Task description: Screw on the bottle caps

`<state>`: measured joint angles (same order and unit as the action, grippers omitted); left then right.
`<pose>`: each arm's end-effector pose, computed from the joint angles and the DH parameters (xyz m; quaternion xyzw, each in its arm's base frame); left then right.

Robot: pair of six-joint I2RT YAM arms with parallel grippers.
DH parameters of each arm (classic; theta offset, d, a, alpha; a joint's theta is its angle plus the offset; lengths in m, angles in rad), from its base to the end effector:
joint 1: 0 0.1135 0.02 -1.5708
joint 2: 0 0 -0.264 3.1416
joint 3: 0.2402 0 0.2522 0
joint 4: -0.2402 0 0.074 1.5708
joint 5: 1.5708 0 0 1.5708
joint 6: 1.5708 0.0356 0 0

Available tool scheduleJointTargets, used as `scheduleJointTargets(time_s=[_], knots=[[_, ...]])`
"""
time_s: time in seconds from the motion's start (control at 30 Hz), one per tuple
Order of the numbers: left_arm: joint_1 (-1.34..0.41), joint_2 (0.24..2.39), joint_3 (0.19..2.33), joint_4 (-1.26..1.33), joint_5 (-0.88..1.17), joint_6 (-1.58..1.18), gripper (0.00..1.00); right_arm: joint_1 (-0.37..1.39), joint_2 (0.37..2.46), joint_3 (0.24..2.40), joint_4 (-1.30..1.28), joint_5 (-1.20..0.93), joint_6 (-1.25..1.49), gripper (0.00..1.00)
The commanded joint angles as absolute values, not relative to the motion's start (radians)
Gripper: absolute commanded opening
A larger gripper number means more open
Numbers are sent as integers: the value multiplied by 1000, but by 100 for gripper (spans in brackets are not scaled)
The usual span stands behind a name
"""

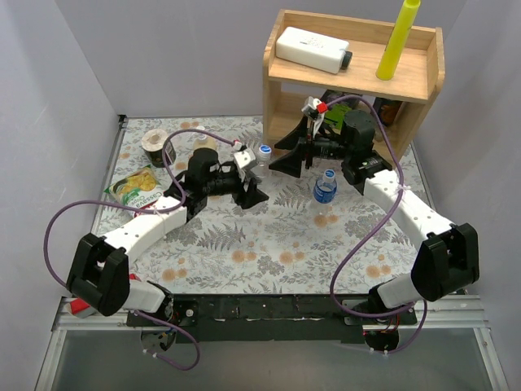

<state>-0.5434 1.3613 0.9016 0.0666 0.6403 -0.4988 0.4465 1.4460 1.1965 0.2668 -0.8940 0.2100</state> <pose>0.2509 -0.1764 0.2775 0.1924 0.7852 -0.4894 0.3269 0.2907 0.1700 0.3748 -0.3807 0.5913 0.4942 0.5111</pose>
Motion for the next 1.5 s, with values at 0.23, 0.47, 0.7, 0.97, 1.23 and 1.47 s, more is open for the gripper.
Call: scheduleJointTargets(time_s=[0.23, 0.47, 0.7, 0.97, 1.23, 1.47], knots=[[-462, 1468, 1115, -299, 1083, -206, 0, 423, 1420, 1135, 731, -1167, 426, 87], [-462, 1480, 1134, -319, 1094, -166, 0, 428, 1502, 1201, 770, -1146, 499, 83], [-465, 1477, 1131, -322, 1092, -150, 0, 434, 1528, 1197, 747, -1117, 508, 71], [-468, 1483, 1134, -321, 1088, -143, 0, 445, 1566, 1232, 761, -1118, 528, 52], [-502, 1438, 1057, -128, 874, -276, 0, 454, 1520, 1218, 536, -936, 384, 6], [-549, 1353, 922, 121, 727, -425, 0, 459, 1465, 1198, 388, -802, 333, 1]])
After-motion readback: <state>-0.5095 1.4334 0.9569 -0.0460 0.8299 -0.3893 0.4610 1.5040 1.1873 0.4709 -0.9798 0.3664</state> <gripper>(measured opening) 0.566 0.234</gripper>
